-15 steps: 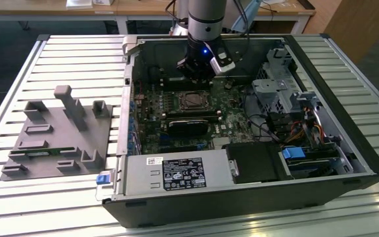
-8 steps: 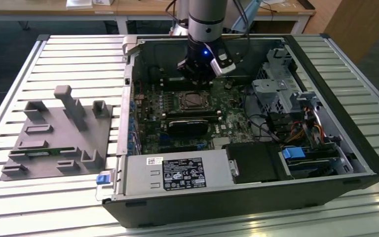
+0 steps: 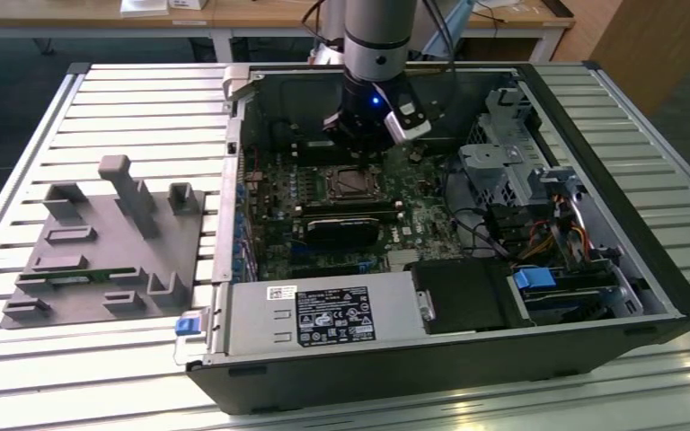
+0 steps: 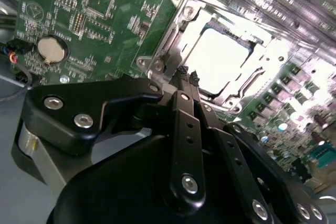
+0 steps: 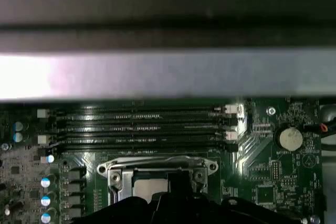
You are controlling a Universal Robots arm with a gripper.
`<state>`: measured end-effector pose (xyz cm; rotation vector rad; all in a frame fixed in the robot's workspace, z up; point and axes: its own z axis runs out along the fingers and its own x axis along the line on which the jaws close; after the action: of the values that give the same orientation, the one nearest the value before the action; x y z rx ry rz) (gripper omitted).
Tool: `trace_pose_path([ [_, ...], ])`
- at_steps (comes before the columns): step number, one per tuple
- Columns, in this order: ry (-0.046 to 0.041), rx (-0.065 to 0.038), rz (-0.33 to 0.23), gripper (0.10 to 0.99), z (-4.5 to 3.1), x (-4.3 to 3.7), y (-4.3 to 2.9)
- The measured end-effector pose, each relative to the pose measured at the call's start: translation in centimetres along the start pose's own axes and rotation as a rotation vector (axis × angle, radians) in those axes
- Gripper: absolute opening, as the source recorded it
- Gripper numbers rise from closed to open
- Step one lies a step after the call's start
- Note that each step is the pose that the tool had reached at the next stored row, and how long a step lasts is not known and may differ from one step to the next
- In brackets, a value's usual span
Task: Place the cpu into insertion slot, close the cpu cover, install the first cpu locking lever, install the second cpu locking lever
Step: 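Install the second cpu locking lever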
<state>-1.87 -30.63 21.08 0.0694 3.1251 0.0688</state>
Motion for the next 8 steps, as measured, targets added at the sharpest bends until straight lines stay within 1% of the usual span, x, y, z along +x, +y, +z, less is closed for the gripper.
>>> trace_pose_path([
  [4,0.0000,0.000,0.000,0.106,-0.03,-0.04,-0.91],
  [6,0.0000,0.000,0.000,0.106,-0.06,-0.05,-1.03],
  [8,0.0001,0.000,0.000,0.106,-0.28,-0.05,-1.03],
])
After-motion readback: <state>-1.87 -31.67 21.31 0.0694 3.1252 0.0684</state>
